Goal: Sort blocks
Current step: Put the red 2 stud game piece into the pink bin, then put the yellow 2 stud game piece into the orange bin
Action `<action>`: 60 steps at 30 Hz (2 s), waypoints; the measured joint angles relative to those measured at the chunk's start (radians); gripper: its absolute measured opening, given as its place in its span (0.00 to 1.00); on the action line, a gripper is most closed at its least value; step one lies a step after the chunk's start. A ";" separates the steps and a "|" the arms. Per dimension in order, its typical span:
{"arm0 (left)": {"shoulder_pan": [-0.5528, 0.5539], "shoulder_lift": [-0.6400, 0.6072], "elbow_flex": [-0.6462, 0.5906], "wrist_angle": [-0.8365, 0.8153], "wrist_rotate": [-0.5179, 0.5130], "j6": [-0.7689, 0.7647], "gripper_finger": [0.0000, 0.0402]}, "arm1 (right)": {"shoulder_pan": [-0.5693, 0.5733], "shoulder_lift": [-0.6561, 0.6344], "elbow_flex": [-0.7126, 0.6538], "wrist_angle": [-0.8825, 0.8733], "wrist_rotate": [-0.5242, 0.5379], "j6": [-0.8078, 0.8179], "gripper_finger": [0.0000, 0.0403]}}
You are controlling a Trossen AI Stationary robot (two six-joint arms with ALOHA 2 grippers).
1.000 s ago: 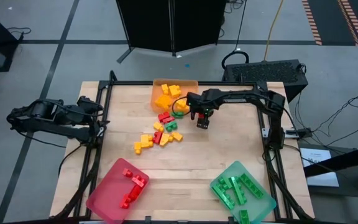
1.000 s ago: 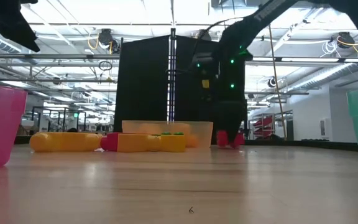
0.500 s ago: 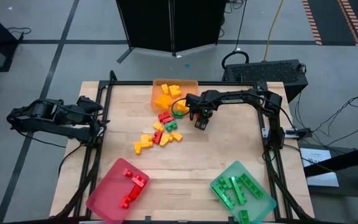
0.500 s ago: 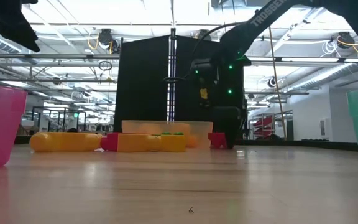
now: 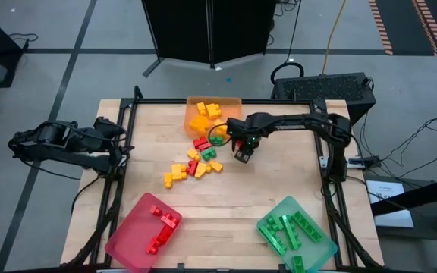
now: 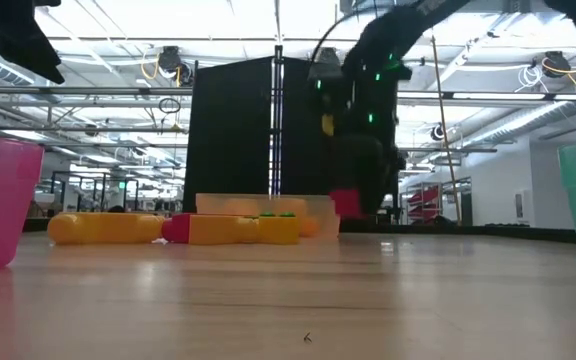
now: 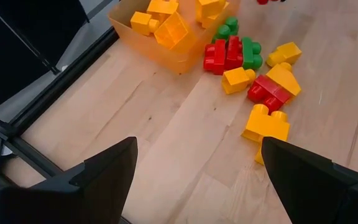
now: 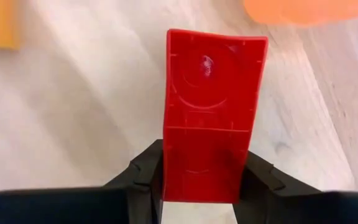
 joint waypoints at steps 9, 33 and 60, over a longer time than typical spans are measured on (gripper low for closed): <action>0.000 0.000 0.000 0.000 0.000 0.000 0.86 | 0.175 -0.071 0.203 0.134 -0.004 0.193 0.29; 0.000 0.000 0.000 -0.001 0.014 0.037 0.86 | 0.472 0.589 0.913 0.502 -0.179 0.113 0.29; 0.000 0.000 0.000 -0.001 0.013 0.029 0.86 | 0.496 0.614 0.912 0.505 -0.059 -0.017 0.60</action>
